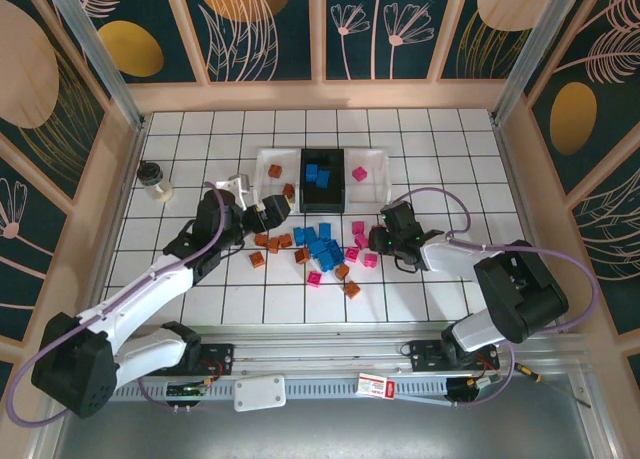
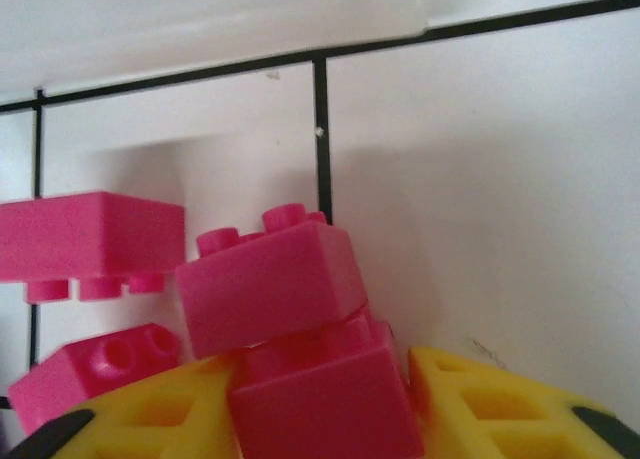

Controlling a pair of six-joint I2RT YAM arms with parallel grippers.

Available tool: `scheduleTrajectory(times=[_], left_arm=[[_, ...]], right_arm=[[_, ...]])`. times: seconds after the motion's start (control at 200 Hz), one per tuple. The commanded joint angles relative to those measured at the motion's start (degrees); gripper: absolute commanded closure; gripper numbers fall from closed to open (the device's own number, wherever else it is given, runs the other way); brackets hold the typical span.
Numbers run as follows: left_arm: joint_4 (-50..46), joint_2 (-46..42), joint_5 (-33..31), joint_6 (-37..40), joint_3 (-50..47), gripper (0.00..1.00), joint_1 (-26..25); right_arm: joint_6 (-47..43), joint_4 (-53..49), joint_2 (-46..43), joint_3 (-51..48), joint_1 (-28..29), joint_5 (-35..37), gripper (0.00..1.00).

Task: Sort the legos into containers by color
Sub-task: Pick up the lego from the center of the table, then place the lego in the container.

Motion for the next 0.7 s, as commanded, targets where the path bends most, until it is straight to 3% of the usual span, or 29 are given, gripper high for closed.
scheduleTrajectory(times=[0.0, 0.17, 0.375, 0.581, 0.696], left_arm=[[-2.14, -2.26, -2.70, -1.15, -1.66, 0.02, 0.14], [-4.22, -4.32, -4.98, -0.41, -2.22, 0.01, 0.10], [-6.95, -5.85, -7.95, -0.10, -3.58, 0.02, 0.13], [-7.39, -5.71, -9.12, -1.66, -5.32, 0.01, 0.13], [-9.83, -5.02, -11.28, -2.26, -5.41, 0.02, 0.13]], right_arm=[[-1.13, 0.04, 0.06, 0.79, 0.85, -1.16, 0.65], [-0.19, -4.31, -6.66, -0.44, 2.36, 0.44, 0.76], [-1.21, -8.63, -13.75, 5.59, 3.17, 1.20, 0.78], [-4.28, -5.12, 1.02, 20.31, 1.62, 2.05, 0.77], [-4.03, -4.80, 11.35, 28.55, -2.39, 2.39, 0.77]])
